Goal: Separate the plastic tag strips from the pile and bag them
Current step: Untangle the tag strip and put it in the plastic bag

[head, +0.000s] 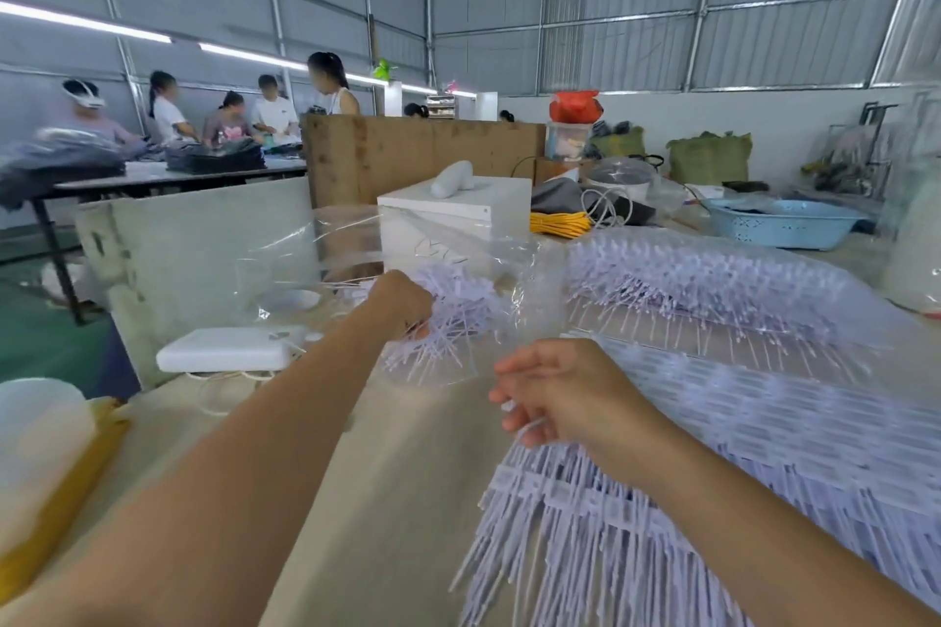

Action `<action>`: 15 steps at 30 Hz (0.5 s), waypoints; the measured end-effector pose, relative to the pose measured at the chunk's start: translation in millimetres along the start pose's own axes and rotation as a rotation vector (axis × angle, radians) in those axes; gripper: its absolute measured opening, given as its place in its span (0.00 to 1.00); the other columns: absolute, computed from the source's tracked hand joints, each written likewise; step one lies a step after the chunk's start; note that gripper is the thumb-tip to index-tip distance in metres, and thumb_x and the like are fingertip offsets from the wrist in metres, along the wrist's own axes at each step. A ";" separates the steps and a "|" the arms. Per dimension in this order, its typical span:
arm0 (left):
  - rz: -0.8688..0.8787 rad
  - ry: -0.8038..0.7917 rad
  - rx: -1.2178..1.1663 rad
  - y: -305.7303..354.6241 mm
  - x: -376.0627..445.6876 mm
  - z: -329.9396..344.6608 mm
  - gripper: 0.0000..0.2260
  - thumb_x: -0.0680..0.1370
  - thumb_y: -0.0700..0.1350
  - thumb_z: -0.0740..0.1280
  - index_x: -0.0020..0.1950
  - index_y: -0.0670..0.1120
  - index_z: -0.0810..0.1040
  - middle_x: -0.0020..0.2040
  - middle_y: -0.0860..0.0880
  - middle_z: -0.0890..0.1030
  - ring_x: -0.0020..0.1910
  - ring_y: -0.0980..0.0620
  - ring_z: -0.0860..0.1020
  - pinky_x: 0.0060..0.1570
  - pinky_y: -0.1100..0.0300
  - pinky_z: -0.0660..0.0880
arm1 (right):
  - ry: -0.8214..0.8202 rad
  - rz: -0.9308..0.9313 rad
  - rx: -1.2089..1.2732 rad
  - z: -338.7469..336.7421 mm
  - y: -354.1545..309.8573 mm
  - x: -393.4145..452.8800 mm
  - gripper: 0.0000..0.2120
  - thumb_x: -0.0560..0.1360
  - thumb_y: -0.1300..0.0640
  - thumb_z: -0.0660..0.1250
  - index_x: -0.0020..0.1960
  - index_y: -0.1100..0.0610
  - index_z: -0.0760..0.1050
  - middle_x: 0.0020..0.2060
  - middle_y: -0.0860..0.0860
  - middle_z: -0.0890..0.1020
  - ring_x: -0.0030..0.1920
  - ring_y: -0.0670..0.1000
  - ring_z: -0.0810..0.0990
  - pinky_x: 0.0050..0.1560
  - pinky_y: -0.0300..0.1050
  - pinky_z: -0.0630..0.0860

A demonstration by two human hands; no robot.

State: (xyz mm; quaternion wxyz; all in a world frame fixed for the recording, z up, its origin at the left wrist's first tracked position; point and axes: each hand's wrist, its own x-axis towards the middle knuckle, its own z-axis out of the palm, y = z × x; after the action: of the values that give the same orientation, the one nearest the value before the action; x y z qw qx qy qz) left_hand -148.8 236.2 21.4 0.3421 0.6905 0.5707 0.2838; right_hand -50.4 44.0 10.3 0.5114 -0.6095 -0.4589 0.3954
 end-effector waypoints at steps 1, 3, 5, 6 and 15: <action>0.021 0.046 0.031 -2.5 4.0 5.6 0.03 0.76 0.35 0.63 0.42 0.37 0.74 0.37 0.46 0.74 0.43 0.45 0.78 0.45 0.57 0.77 | -0.010 -0.008 -0.008 -3.8 3.3 -2.6 0.05 0.75 0.67 0.65 0.48 0.60 0.77 0.33 0.51 0.83 0.27 0.48 0.79 0.25 0.38 0.75; 0.097 0.074 0.218 -7.0 8.2 13.4 0.07 0.73 0.35 0.66 0.36 0.40 0.70 0.37 0.44 0.75 0.43 0.45 0.76 0.41 0.56 0.75 | -0.028 -0.036 -0.014 -10.8 7.6 -7.8 0.05 0.76 0.67 0.65 0.47 0.60 0.78 0.33 0.52 0.84 0.27 0.48 0.79 0.24 0.37 0.73; 0.144 0.093 0.337 -3.4 5.6 18.0 0.02 0.73 0.36 0.65 0.40 0.40 0.73 0.42 0.43 0.78 0.45 0.45 0.77 0.42 0.56 0.74 | -0.031 -0.061 -0.017 -16.1 9.6 -12.7 0.05 0.76 0.67 0.65 0.48 0.60 0.78 0.34 0.53 0.84 0.28 0.49 0.79 0.24 0.37 0.72; 0.170 0.089 0.387 -1.7 3.6 20.4 0.02 0.73 0.36 0.64 0.45 0.39 0.75 0.46 0.42 0.79 0.47 0.44 0.78 0.44 0.56 0.74 | -0.027 -0.064 -0.008 -17.4 10.0 -15.0 0.05 0.76 0.67 0.64 0.48 0.61 0.78 0.34 0.54 0.83 0.28 0.49 0.79 0.25 0.38 0.72; 0.403 0.130 0.691 30.2 -79.2 8.2 0.15 0.78 0.45 0.64 0.34 0.44 0.64 0.35 0.49 0.70 0.41 0.47 0.72 0.39 0.57 0.68 | 0.065 -0.003 0.088 -24.3 8.1 -42.8 0.05 0.75 0.69 0.64 0.48 0.62 0.77 0.35 0.56 0.82 0.28 0.49 0.79 0.28 0.39 0.75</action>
State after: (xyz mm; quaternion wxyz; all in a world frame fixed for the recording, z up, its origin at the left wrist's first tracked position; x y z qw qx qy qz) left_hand -139.2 153.7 40.3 -0.0095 0.8434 0.5062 0.1796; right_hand -37.4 -4.0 6.9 0.5531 -0.5983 -0.4249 0.3944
